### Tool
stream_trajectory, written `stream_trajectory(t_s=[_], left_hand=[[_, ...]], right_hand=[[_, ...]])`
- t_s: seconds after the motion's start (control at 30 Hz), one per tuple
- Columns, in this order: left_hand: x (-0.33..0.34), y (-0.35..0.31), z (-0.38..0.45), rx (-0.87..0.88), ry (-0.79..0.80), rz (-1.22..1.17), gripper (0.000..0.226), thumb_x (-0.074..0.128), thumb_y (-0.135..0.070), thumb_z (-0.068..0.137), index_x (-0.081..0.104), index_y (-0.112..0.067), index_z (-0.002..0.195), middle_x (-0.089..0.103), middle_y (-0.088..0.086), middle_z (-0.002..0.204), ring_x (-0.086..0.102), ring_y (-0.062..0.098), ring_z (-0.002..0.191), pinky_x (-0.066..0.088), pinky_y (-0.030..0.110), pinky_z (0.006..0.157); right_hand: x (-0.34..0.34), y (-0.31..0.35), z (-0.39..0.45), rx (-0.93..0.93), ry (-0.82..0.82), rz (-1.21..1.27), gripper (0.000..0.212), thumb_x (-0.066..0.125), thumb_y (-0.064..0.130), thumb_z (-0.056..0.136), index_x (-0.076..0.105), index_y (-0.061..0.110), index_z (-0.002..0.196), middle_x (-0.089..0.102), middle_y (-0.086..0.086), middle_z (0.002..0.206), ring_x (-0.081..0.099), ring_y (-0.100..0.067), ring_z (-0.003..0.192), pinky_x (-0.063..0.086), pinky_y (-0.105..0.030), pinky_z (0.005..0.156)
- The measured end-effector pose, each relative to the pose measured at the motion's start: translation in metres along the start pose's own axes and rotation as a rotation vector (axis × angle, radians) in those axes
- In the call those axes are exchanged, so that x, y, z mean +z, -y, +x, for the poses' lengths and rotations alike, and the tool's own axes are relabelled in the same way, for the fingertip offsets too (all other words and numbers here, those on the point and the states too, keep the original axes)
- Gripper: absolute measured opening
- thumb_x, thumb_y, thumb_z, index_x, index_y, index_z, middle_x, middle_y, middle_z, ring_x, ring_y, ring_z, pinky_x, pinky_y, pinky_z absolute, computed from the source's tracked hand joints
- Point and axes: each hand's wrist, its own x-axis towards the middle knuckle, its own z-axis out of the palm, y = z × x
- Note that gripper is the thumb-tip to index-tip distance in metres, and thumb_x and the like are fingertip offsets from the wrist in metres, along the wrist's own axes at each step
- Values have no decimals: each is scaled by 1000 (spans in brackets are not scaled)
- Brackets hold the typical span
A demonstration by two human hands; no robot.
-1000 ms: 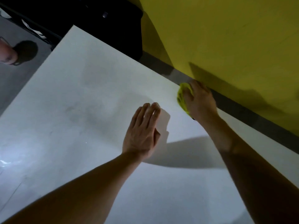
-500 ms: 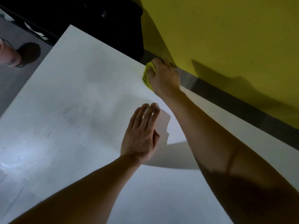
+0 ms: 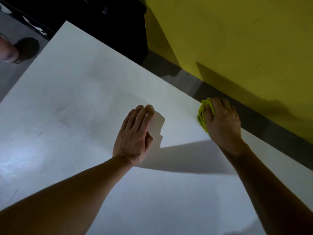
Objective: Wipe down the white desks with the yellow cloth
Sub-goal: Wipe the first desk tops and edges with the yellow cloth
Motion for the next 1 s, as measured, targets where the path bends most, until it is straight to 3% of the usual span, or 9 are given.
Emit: stream_trajectory(t_s=[0.1,0.2,0.3,0.4,0.57,0.83,1.0], left_hand=[[0,-1,0,2,-9,-2,67,37,-23,97,29,-8,161,26,10,169,22,30,157,18,45,130],[-1,-2,-1,2,-13,-8,67,38,-23,96,31,-7,160,28,10,169,23,31,157,19,45,129],[-3,-2,0,0,-18,-2,67,38,-21,95,32,-7,160,29,11,168,25,32,156,20,46,129],[-3,-1,0,4,-24,-3,68,38,-20,94,32,-7,160,30,11,168,25,32,156,21,47,129],[-2,0,-2,25,-39,5,65,37,-22,96,34,-6,159,32,12,167,27,33,155,24,49,127],[-4,-5,-2,24,-57,3,67,36,-23,95,31,-5,160,32,14,166,28,35,155,21,47,129],[-2,-7,-2,8,-60,3,69,36,-21,93,29,-5,160,31,15,167,26,35,155,16,44,130]], right_hand=[[8,28,10,37,-18,-68,41,30,44,99,54,16,116,61,-14,112,59,-32,100,47,-40,83],[22,71,38,-13,6,-38,39,40,39,101,53,13,127,59,-17,122,58,-32,107,45,-41,84],[34,119,69,-68,16,39,33,41,37,101,52,14,122,58,-11,117,57,-29,105,40,-38,81],[40,137,82,-84,36,79,34,40,37,101,51,17,126,55,-9,122,54,-29,111,43,-42,89],[29,95,46,-65,-22,85,31,44,34,100,50,19,126,57,-9,123,56,-29,111,45,-43,88],[-31,-60,-51,66,-12,51,43,35,36,94,59,14,122,59,-13,119,55,-35,109,45,-50,96],[-26,-39,-43,138,-74,2,42,35,36,93,61,11,116,59,-18,114,56,-37,104,44,-46,90]])
